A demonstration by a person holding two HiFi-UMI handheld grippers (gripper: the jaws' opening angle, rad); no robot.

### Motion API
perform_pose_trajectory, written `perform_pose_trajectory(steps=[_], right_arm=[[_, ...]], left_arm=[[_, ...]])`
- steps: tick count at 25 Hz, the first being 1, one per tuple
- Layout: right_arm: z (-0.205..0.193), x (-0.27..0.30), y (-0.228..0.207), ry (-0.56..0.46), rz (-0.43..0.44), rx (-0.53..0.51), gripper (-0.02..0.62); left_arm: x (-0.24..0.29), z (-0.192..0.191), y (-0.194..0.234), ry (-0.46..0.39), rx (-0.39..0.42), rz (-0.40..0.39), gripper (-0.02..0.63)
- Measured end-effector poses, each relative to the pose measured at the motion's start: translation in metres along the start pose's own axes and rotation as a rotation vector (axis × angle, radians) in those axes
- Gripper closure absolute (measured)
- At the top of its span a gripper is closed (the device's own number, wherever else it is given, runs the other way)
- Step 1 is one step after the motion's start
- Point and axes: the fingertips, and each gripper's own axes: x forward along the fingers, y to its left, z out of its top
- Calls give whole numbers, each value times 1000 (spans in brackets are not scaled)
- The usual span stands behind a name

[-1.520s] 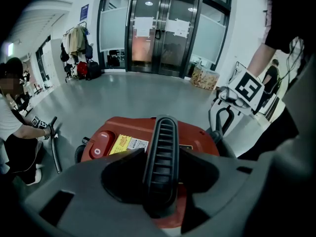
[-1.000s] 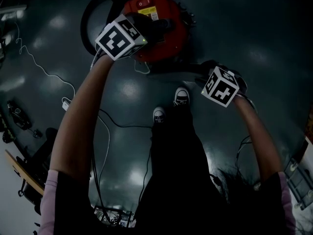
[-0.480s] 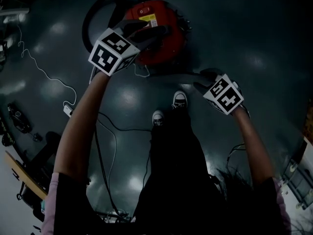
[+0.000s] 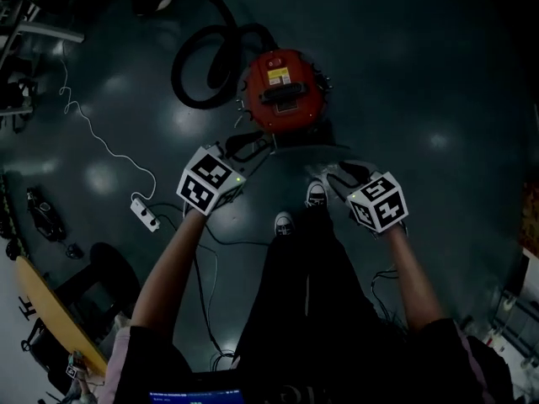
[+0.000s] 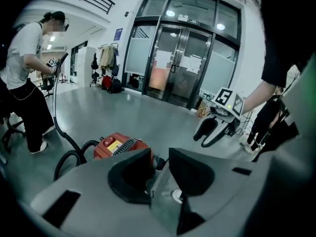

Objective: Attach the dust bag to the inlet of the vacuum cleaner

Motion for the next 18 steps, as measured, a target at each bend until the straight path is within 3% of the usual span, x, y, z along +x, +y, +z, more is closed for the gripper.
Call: perform_pose_trajectory(steps=[2,9,18], right_arm=[[8,-21,29,-30,-1,25,429],[28,-95,128,-174,-61,95,538],[10,-188,220,-306,-87,151,554]], left_arm=[[-29,5,-24,-25,-23,7,504],[-120,27,-118,-129,-131,12,552],[-195,33,-222,-232,-205,57,588]])
